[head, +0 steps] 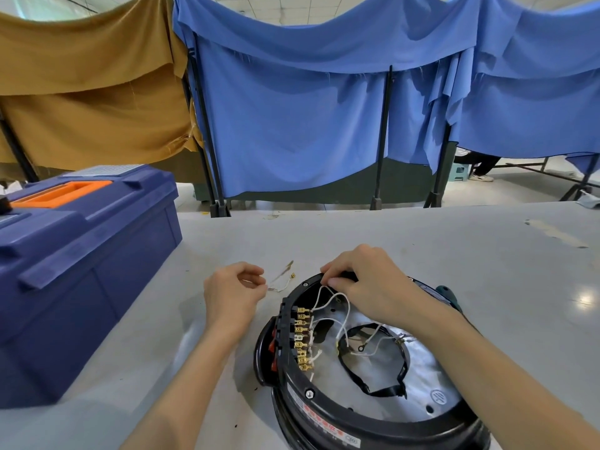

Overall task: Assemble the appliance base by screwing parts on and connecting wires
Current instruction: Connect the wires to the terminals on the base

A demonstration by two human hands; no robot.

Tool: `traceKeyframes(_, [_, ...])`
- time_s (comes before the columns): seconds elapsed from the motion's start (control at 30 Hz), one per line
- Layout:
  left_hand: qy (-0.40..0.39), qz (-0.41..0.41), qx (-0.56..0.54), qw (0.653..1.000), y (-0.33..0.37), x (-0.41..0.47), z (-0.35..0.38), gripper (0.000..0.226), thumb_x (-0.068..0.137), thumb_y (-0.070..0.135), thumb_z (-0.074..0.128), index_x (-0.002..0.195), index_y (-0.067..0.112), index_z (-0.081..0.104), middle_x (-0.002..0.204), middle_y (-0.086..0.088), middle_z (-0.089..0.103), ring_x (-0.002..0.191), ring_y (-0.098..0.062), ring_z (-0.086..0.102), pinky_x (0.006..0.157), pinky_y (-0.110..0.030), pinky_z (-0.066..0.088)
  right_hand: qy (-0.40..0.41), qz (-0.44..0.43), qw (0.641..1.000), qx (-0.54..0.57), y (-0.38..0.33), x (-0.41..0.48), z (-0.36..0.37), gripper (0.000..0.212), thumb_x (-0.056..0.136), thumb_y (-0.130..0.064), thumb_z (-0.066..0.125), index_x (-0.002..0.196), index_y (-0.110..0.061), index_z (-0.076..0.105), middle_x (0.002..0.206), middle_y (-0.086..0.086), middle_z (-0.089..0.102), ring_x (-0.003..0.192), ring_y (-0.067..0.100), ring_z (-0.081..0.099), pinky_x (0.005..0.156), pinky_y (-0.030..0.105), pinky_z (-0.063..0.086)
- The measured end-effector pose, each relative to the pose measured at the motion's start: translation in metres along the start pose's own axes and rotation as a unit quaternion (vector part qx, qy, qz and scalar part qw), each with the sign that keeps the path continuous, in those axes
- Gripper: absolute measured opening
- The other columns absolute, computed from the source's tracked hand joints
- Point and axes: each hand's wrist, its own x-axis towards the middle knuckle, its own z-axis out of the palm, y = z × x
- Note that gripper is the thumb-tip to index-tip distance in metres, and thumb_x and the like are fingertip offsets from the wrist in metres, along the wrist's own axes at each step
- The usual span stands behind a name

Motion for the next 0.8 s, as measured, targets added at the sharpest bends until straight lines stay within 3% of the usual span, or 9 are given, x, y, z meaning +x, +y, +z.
traceKeyframes(0.13, [-0.027,-0.059,-0.176,0.982,0.020,0.004,-0.007,0.028,0.065,-0.003,0.084,0.081,0.017,0.073,0.071,0.004,0.072,0.067,-0.011,0.069,0.063,-0.017,0.052,0.024,0.001,0.999,0.021,0.001,0.000,0.000,0.021,0.097,-0.012,0.057,0.105,-0.013,0.076,0.105,-0.001,0.074,0.099,0.012,0.064,0.085,0.019,0.049])
traceKeyframes(0.27, [-0.151,-0.084,-0.341,0.924,0.048,0.002,-0.018,0.042,0.052,0.005,0.088,0.091,0.007,0.073,0.078,-0.005,0.072,0.078,-0.025,0.073,0.068,-0.024,0.057,0.107,-0.016,0.989,0.098,0.001,0.001,-0.004,0.020,0.094,-0.024,0.063,0.111,-0.021,0.074,0.105,-0.011,0.072,0.096,-0.003,0.062,0.081,0.007,0.043])
traceKeyframes(0.4, [-0.250,-0.061,-0.354,0.899,0.066,-0.004,-0.023,0.049,0.044,0.013,0.089,0.089,0.004,0.071,0.081,-0.010,0.071,0.081,-0.032,0.073,0.070,-0.025,0.059,0.142,-0.050,0.973,0.173,-0.001,0.000,-0.006,0.016,0.086,-0.031,0.073,0.101,-0.027,0.076,0.088,-0.022,0.071,0.091,-0.010,0.063,0.075,0.003,0.044])
traceKeyframes(0.6, [-0.302,-0.042,-0.321,0.897,0.075,-0.009,-0.024,0.034,0.054,0.010,0.085,0.086,0.009,0.072,0.084,-0.011,0.073,0.076,-0.027,0.072,0.067,-0.023,0.056,0.138,-0.070,0.962,0.223,-0.004,-0.003,-0.008,0.004,0.084,-0.021,0.076,0.082,-0.024,0.078,0.078,-0.015,0.074,0.082,0.002,0.068,0.076,0.023,0.054])
traceKeyframes(0.8, [-0.226,0.050,-0.256,0.939,0.089,-0.010,-0.032,0.033,0.064,0.025,0.078,0.097,0.019,0.075,0.084,-0.008,0.073,0.075,-0.015,0.066,0.064,-0.019,0.052,0.112,-0.055,0.963,0.239,-0.009,-0.005,-0.010,0.009,0.083,-0.011,0.075,0.074,-0.013,0.076,0.066,-0.003,0.072,0.063,0.007,0.067,0.081,0.044,0.057])
